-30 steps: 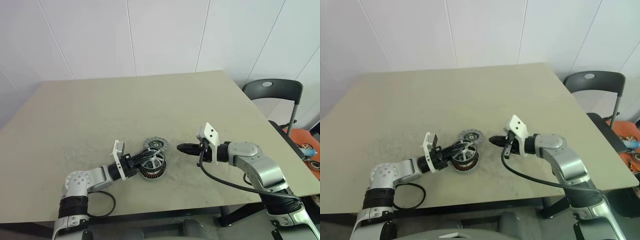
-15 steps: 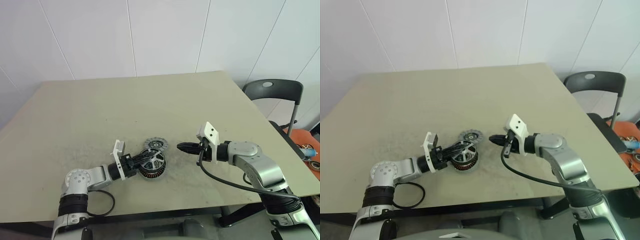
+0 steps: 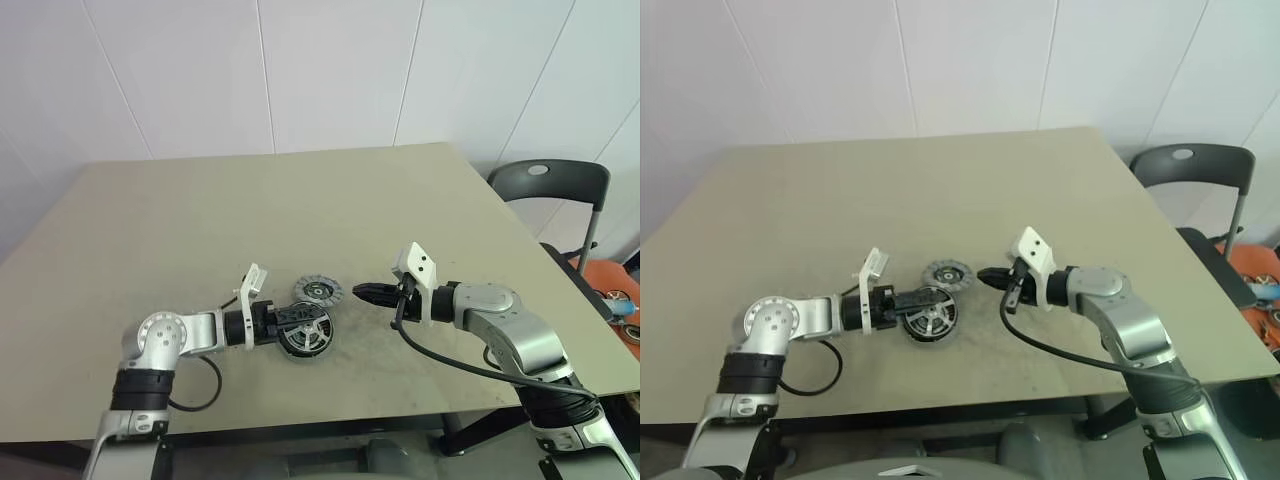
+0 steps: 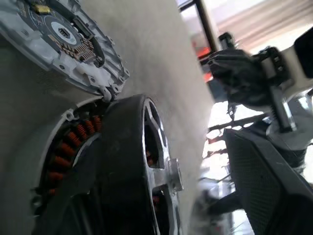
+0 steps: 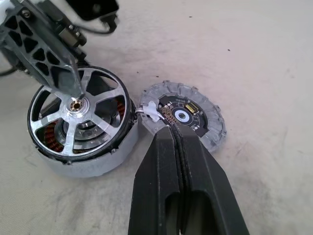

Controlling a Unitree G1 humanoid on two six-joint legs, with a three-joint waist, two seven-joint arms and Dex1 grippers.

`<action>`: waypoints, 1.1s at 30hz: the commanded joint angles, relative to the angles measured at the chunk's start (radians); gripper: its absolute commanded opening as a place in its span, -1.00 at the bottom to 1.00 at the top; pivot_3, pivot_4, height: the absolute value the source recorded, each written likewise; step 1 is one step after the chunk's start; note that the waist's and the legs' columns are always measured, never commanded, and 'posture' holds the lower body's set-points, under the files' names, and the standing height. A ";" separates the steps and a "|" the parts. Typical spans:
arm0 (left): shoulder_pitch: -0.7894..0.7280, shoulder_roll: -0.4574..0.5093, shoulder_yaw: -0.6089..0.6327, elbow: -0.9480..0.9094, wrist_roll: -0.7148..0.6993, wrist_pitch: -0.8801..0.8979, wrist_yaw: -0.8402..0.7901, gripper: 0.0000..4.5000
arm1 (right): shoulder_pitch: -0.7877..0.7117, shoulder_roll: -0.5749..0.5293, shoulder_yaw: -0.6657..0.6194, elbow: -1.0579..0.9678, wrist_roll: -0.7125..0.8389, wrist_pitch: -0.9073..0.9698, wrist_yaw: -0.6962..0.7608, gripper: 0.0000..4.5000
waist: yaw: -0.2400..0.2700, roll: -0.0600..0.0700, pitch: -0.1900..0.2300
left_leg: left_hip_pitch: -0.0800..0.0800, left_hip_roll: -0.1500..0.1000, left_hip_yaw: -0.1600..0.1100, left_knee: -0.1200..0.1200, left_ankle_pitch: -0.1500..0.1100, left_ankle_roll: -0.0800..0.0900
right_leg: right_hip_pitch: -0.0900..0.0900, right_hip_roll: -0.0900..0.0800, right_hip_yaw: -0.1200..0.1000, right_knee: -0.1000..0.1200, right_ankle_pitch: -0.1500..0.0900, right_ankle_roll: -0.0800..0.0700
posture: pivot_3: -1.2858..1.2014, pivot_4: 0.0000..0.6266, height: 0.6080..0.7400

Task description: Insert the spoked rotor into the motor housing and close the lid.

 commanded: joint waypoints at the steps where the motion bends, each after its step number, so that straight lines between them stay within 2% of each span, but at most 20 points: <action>1: -0.067 0.085 -0.073 -0.035 0.086 -0.030 -0.047 0.53 | -0.025 0.014 -0.015 -0.010 0.005 -0.026 -0.003 -1.00 | -0.005 -0.001 0.001 | 0.000 0.000 0.000 0.000 0.000 0.000 | 0.000 0.000 0.000 0.000 0.000 0.000 | 0.03 -1.00 1.00; 8: -0.108 0.240 -0.287 -0.078 0.285 -0.182 -0.190 0.53 | -0.023 0.019 -0.017 -0.009 0.004 -0.030 -0.007 -1.00 | -0.015 0.000 0.001 | -0.001 0.000 0.000 -0.001 0.000 0.000 | -0.004 0.000 0.000 -0.001 0.000 0.000 | 0.03 -1.00 1.00; 11: -0.098 0.271 -0.347 -0.102 0.355 -0.269 -0.230 0.53 | -0.019 0.020 -0.019 -0.012 0.005 -0.029 -0.010 -1.00 | -0.014 0.000 0.001 | -0.002 0.000 0.000 -0.001 0.000 0.000 | -0.004 0.000 0.000 -0.001 0.000 0.000 | 0.03 -1.00 1.00; 17: -0.085 0.222 -0.284 -0.160 0.377 -0.439 -0.260 0.53 | -0.006 0.022 -0.020 -0.024 0.010 -0.025 -0.021 -1.00 | -0.013 0.000 0.002 | -0.003 0.000 0.000 0.000 -0.002 0.005 | -0.003 0.000 0.000 0.000 0.000 0.000 | 0.03 -1.00 1.00; 25: -0.051 0.303 -0.350 -0.205 0.506 -0.571 -0.356 0.53 | -0.009 0.024 -0.018 -0.021 0.011 -0.027 -0.022 -1.00 | -0.013 0.001 0.003 | -0.003 0.000 0.000 0.000 -0.002 0.005 | -0.005 0.000 0.000 -0.002 0.000 0.001 | 0.03 -1.00 1.00; 28: -0.047 0.272 -0.324 -0.189 0.540 -0.677 -0.360 0.53 | -0.017 0.027 -0.016 -0.014 0.009 -0.029 -0.021 -1.00 | -0.009 0.001 0.003 | -0.004 0.000 0.000 0.000 -0.002 0.005 | -0.005 0.000 0.000 -0.003 0.000 0.001 | 0.03 -1.00 1.00; 31: -0.055 0.186 -0.223 -0.227 0.435 -0.748 -0.396 0.28 | -0.019 0.031 -0.014 -0.009 0.007 -0.030 -0.021 -1.00 | -0.002 0.001 0.003 | -0.005 0.000 0.000 0.000 -0.002 0.005 | -0.005 -0.001 0.000 -0.004 0.000 0.001 | 0.03 -1.00 1.00; 33: -0.042 0.167 -0.221 -0.233 0.461 -0.806 -0.405 0.01 | -0.019 0.033 -0.013 -0.007 0.004 -0.031 -0.021 -1.00 | 0.002 0.001 0.003 | -0.005 0.000 0.000 0.000 -0.002 0.005 | -0.005 -0.001 0.000 -0.004 0.000 0.001 | 0.03 -1.00 1.00</action>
